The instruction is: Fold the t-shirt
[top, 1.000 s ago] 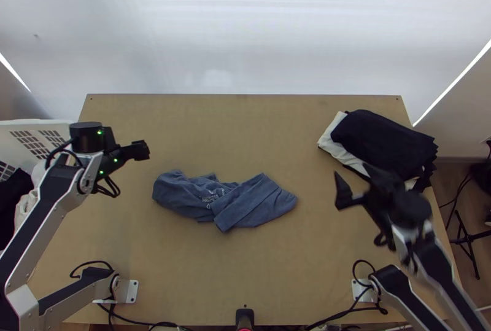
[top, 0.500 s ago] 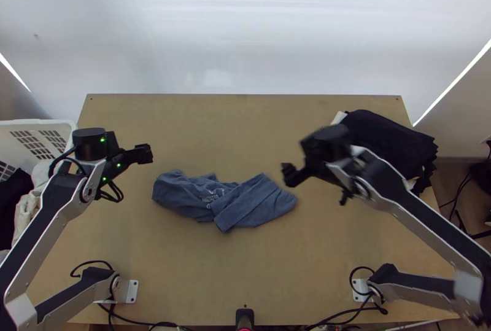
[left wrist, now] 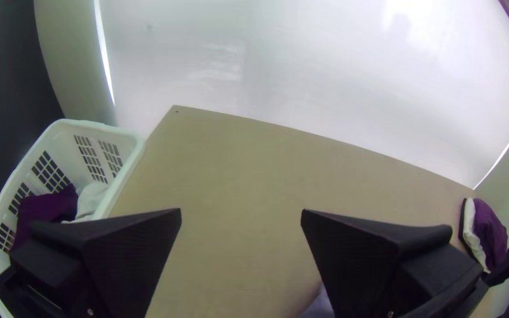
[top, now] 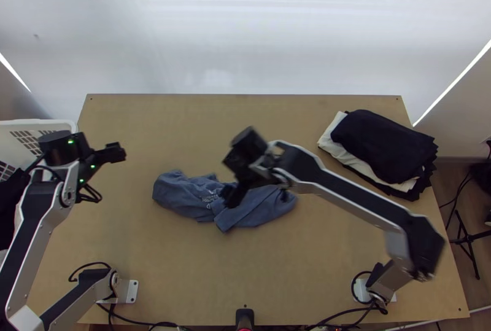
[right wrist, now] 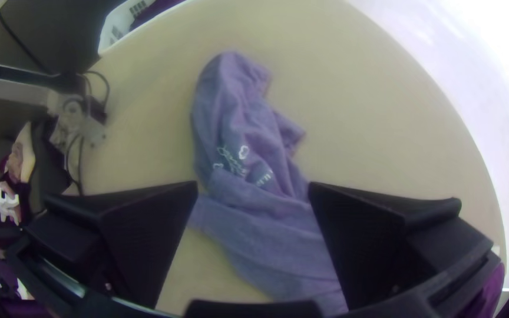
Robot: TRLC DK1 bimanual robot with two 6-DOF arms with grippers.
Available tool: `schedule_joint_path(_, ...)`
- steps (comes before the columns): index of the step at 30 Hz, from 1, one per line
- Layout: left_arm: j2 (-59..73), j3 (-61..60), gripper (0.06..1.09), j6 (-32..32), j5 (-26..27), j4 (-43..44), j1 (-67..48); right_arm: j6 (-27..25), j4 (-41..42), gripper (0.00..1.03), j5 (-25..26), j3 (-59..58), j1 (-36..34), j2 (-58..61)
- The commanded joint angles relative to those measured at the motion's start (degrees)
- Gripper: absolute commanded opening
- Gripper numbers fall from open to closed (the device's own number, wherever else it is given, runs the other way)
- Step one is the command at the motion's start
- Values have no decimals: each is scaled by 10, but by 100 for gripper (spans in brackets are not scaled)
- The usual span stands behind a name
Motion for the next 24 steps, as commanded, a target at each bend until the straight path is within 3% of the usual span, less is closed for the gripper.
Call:
schedule_joint_path(1, -23, -2, 104, 19, -3, -9, 65, -10, -10, 84, -22, 99, 43, 117)
schedule_joint_path(14, -39, -4, 104, 23, -3, -14, 95, 1, -25, 82, -63, 237, 23, 288)
schedule_joint_path(18, -39, -4, 104, 24, -2, -14, 99, 49, -55, 44, -165, 268, -19, 328)
schedule_joint_path(20, -38, -4, 104, 24, -2, -12, 99, 54, -66, 12, -194, 271, -41, 332)
schedule_joint_path(21, -37, -4, 104, 24, -2, -10, 100, 54, -69, 2, -197, 270, -49, 328)
schedule_joint_path(24, -32, -3, 104, 24, -2, -6, 99, 54, -80, 3, -203, 257, -77, 300)
